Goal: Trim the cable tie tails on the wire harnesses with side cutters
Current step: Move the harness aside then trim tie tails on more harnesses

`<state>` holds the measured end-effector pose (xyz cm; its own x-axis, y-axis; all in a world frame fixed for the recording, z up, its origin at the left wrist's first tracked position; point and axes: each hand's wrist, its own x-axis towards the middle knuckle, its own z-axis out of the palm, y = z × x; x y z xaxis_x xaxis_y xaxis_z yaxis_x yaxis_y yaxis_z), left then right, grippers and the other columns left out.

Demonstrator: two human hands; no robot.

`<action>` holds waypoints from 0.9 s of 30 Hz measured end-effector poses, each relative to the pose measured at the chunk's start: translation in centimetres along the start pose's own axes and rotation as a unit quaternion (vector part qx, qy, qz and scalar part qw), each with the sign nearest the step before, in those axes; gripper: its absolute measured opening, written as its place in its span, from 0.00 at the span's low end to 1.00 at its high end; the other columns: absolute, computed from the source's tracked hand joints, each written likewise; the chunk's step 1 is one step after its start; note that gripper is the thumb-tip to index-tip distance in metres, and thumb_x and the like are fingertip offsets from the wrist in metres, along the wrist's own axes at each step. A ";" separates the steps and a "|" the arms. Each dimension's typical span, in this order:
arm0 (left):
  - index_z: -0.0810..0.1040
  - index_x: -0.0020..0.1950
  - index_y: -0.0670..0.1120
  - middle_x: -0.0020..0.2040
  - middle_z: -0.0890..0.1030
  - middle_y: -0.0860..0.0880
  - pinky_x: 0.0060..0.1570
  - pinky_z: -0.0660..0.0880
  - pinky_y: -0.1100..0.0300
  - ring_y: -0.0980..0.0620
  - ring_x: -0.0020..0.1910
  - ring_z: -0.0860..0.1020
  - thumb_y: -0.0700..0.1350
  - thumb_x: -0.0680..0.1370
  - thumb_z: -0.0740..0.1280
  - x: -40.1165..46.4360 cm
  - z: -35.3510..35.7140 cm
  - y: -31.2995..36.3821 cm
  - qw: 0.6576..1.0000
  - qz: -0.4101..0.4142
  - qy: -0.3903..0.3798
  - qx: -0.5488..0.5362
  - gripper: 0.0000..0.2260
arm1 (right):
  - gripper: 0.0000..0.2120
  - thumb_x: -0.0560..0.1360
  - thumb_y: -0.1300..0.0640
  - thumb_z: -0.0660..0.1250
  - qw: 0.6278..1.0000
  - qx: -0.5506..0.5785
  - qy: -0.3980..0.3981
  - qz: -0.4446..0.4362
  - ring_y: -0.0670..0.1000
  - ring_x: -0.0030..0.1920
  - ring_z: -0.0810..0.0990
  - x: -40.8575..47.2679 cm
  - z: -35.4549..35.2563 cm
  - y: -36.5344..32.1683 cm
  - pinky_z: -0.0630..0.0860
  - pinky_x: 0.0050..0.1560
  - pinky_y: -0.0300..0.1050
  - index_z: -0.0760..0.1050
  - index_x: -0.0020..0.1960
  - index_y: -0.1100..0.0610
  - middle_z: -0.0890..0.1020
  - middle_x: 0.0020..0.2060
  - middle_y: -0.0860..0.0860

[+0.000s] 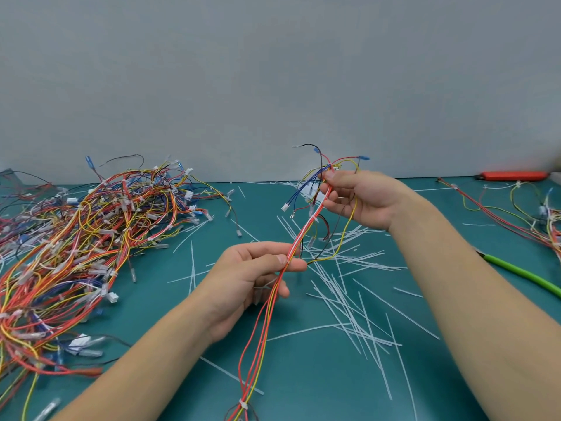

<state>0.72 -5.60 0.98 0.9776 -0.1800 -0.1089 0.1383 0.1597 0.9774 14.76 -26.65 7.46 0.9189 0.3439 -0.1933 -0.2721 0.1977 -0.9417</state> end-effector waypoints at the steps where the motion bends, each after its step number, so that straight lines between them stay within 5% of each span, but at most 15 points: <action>1: 0.87 0.54 0.48 0.56 0.87 0.42 0.34 0.76 0.63 0.52 0.31 0.81 0.41 0.79 0.70 0.0 0.0 0.0 1.000 -0.002 0.002 0.001 0.07 | 0.03 0.83 0.60 0.66 1.000 -0.001 0.000 -0.001 0.45 0.28 0.77 0.0 0.0 0.0 0.82 0.33 0.40 0.78 0.52 0.59 0.83 0.34 0.53; 17: 0.83 0.54 0.45 0.57 0.86 0.41 0.33 0.77 0.64 0.49 0.34 0.83 0.48 0.69 0.78 -0.1 0.1 0.1 0.999 -0.024 0.017 -0.030 0.16 | 0.03 0.83 0.60 0.66 1.000 -0.002 0.002 -0.012 0.44 0.28 0.77 -0.2 -0.2 -0.3 0.83 0.35 0.41 0.78 0.53 0.59 0.83 0.33 0.52; 23: 0.88 0.46 0.51 0.55 0.86 0.40 0.33 0.78 0.62 0.50 0.35 0.84 0.48 0.71 0.77 -0.2 0.1 0.3 0.999 -0.033 0.010 -0.031 0.05 | 0.03 0.83 0.61 0.67 1.000 0.007 0.004 -0.013 0.45 0.27 0.77 -0.2 -0.1 -0.4 0.84 0.35 0.41 0.78 0.54 0.59 0.83 0.33 0.53; 27: 0.88 0.50 0.47 0.54 0.87 0.41 0.33 0.78 0.62 0.52 0.36 0.83 0.48 0.72 0.75 -0.1 0.1 0.3 0.999 -0.036 0.005 -0.029 0.09 | 0.03 0.83 0.60 0.67 1.000 0.007 0.005 -0.010 0.45 0.28 0.77 -0.2 -0.2 -0.3 0.83 0.35 0.41 0.79 0.53 0.59 0.83 0.33 0.53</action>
<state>0.69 -5.58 1.32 0.9663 -0.1837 -0.1802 0.2166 0.2025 0.9550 14.76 -26.96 7.74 0.9271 0.3300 -0.1778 -0.2581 0.2178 -0.9412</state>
